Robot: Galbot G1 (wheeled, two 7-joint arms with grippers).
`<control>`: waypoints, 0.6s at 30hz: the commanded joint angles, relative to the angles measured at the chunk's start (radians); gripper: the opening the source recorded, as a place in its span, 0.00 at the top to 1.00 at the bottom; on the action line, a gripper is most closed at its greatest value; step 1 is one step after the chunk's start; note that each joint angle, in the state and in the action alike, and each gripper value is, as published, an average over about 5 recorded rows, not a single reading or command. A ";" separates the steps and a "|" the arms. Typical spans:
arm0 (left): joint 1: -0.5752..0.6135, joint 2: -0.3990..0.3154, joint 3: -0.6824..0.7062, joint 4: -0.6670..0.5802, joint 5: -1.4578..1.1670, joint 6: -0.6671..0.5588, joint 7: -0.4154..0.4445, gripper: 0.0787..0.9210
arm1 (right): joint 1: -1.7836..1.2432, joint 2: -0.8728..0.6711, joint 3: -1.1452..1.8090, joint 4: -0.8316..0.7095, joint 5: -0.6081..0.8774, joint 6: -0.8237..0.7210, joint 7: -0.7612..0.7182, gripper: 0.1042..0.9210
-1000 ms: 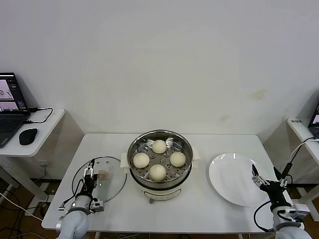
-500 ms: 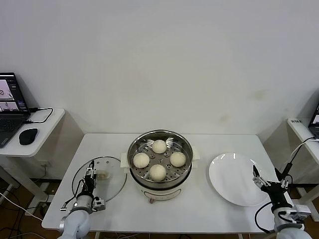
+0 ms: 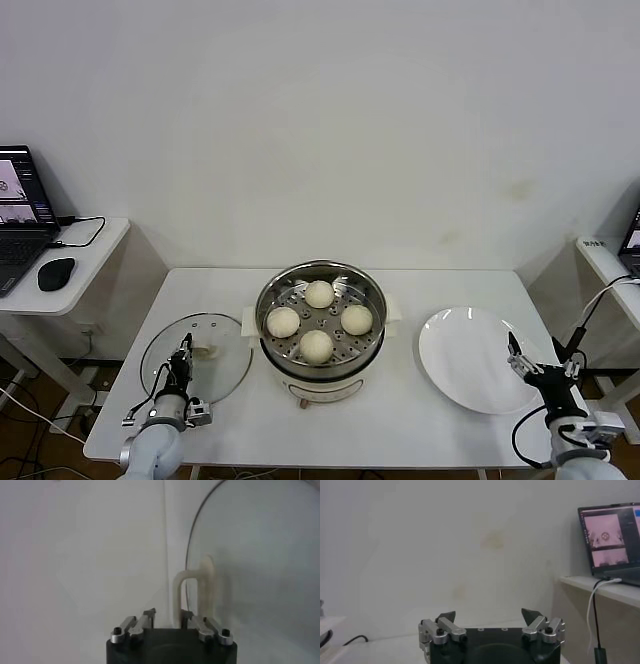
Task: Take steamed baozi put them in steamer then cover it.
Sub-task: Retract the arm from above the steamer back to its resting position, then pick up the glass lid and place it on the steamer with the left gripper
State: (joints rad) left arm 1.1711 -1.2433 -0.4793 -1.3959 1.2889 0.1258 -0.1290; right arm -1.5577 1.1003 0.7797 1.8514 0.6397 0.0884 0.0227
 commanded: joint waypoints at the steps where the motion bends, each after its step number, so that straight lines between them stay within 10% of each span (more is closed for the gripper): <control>1: 0.032 0.013 -0.013 -0.073 0.005 0.008 0.009 0.89 | 0.023 0.001 0.004 0.001 0.003 -0.010 0.000 0.12; 18: 0.147 0.090 -0.089 -0.452 -0.011 0.272 0.133 0.94 | 0.101 0.021 -0.010 0.032 -0.011 -0.113 0.063 0.12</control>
State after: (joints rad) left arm 1.2665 -1.1968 -0.5269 -1.6195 1.3001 0.2540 -0.0641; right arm -1.4958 1.1160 0.7818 1.8779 0.6311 0.0241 0.0510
